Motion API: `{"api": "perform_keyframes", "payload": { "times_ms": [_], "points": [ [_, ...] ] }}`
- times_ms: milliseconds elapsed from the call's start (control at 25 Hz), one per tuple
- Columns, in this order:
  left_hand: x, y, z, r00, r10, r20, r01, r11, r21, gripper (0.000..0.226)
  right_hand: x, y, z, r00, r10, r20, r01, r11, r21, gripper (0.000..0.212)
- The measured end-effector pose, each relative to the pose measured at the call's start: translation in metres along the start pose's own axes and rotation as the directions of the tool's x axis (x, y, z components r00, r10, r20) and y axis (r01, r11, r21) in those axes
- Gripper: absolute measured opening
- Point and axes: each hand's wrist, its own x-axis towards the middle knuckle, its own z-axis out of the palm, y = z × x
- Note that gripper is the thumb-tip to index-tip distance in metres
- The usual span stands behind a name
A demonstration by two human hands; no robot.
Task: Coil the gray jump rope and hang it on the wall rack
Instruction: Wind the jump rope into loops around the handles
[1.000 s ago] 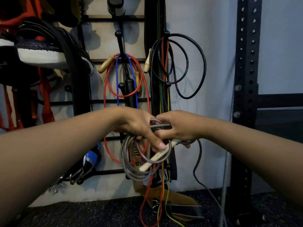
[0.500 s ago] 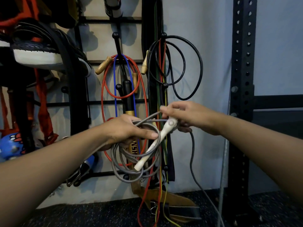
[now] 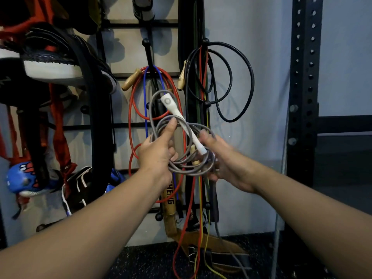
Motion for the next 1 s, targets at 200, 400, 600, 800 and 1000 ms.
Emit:
{"api": "perform_keyframes", "payload": {
  "times_ms": [200, 400, 600, 800, 1000],
  "points": [
    [-0.014, -0.013, 0.013, 0.994, 0.022, -0.11, -0.03, 0.997, -0.068, 0.033, 0.008, 0.009, 0.038, 0.916, -0.099, -0.389, 0.139, 0.987, 0.076, 0.056],
    [-0.008, -0.019, -0.003, 0.996, 0.031, -0.082, -0.012, 0.973, 0.229, 0.036, 0.01, 0.005, 0.033, 0.871, -0.17, -0.461, 0.117, 0.983, -0.141, 0.021],
    [-0.006, 0.0, -0.028, 0.951, 0.308, 0.036, -0.252, 0.7, 0.668, 0.101, 0.011, -0.006, 0.013, 0.944, -0.195, -0.264, 0.043, 0.87, -0.491, 0.017],
    [-0.007, 0.051, -0.009, 0.721, 0.215, 0.659, -0.593, -0.301, 0.747, 0.139, 0.015, -0.025, 0.003, 0.981, -0.193, 0.008, 0.121, 0.584, -0.803, 0.015],
    [0.025, 0.079, 0.025, 0.705, -0.517, 0.485, -0.509, 0.108, 0.854, 0.082, 0.018, -0.055, 0.007, 0.962, -0.157, 0.225, 0.269, 0.378, -0.886, 0.012]
  ]
}}
